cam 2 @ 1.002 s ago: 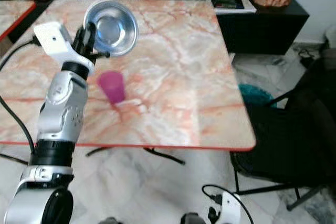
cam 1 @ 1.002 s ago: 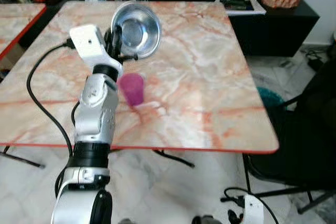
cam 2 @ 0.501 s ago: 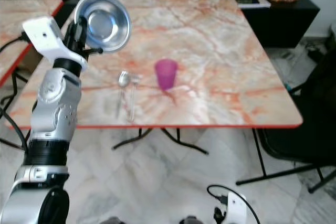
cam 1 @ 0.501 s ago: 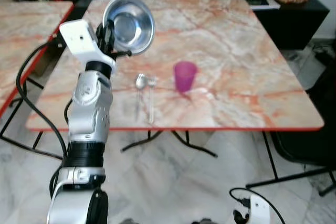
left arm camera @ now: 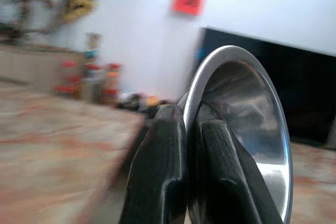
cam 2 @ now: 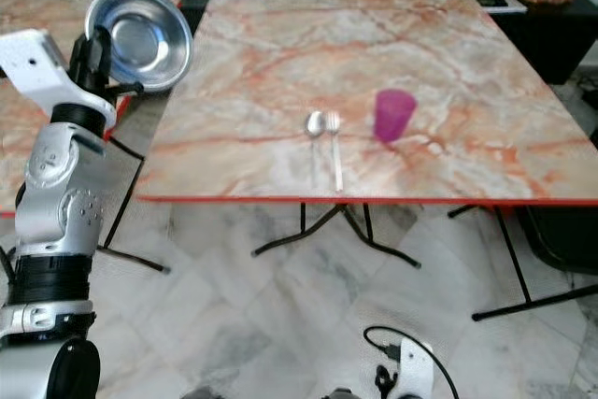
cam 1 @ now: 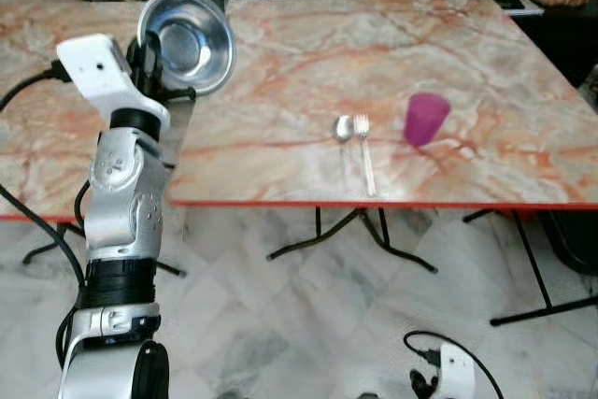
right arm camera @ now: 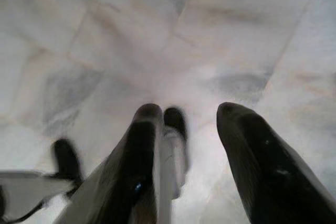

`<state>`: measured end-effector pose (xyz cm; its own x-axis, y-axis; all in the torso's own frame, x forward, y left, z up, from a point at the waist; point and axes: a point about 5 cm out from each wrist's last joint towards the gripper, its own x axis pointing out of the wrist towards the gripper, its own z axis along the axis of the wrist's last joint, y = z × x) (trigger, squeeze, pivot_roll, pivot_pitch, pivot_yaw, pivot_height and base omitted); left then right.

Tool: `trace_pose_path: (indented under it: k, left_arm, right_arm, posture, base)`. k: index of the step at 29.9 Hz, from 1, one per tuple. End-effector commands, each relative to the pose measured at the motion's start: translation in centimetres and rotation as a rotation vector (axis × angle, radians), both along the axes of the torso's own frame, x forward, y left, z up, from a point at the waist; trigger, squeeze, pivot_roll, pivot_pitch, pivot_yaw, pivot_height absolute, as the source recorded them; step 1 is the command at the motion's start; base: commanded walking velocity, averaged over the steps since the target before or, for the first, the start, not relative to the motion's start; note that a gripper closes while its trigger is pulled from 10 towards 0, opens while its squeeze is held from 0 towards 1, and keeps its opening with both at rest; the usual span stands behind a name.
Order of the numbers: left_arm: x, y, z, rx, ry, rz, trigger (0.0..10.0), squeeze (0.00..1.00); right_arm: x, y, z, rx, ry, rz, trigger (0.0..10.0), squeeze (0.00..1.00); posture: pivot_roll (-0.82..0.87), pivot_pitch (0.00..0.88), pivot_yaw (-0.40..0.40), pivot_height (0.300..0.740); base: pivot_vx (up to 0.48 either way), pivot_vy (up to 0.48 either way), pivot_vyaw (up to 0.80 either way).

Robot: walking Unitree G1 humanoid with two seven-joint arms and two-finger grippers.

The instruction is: Setting the table

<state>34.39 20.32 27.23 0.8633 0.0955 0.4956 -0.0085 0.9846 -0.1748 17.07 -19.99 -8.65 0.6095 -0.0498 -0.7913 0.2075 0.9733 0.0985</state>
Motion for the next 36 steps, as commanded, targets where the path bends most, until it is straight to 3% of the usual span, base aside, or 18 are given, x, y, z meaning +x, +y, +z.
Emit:
trace_pose_path:
  k: [1,12,25,29,30,34,36]
  left_arm:
    - [-0.4,0.5,1.0,-0.004,-0.035,0.027,10.0,0.00]
    - [-0.8,2.5,-0.2,-0.002,0.012,0.095,10.0,0.00]
    - [-1.2,3.7,-1.3,-0.002,0.050,0.138,10.0,0.00]
    - [-1.3,4.6,-2.8,-0.003,0.102,0.173,10.0,0.00]
    - [-1.3,5.2,-4.6,0.006,0.167,0.204,10.0,0.00]
    - [-1.4,5.5,-5.5,0.005,0.197,0.217,10.0,0.00]
    - [-1.8,6.3,-8.1,-0.021,0.282,0.249,10.0,0.00]
  right_arm:
    - [-0.4,0.5,-0.3,0.014,0.020,-0.001,10.0,0.00]
    - [-0.5,-0.3,-0.2,0.009,0.019,-0.008,10.0,0.00]
    - [-1.1,0.5,-0.5,0.017,0.028,-0.003,10.0,0.00]
    - [-1.2,0.7,-0.6,0.020,0.029,0.000,10.0,0.00]
    - [-1.2,0.7,-0.6,0.021,0.029,0.000,10.0,0.00]
    - [-1.3,0.7,-0.6,0.021,0.029,0.000,10.0,0.00]
    - [-1.4,0.7,-0.7,0.021,0.030,-0.002,10.0,0.00]
  posture:
    - [-0.02,0.139,-0.007,0.740]
    - [-0.02,0.150,-0.007,0.740]
    - [-0.01,0.155,-0.006,0.740]
    - [-0.01,0.155,-0.003,0.740]
    - [-0.01,0.152,-0.001,0.740]
    - [-0.01,0.152,-0.001,0.740]
    - [-0.01,0.152,0.001,0.740]
  base:
    - [0.000,0.480,0.00]
    - [0.000,0.480,0.00]
    - [0.000,0.480,0.00]
    - [0.000,0.395,0.00]
    - [0.000,0.000,0.00]
    - [0.000,0.000,0.00]
    - [0.000,0.000,0.00]
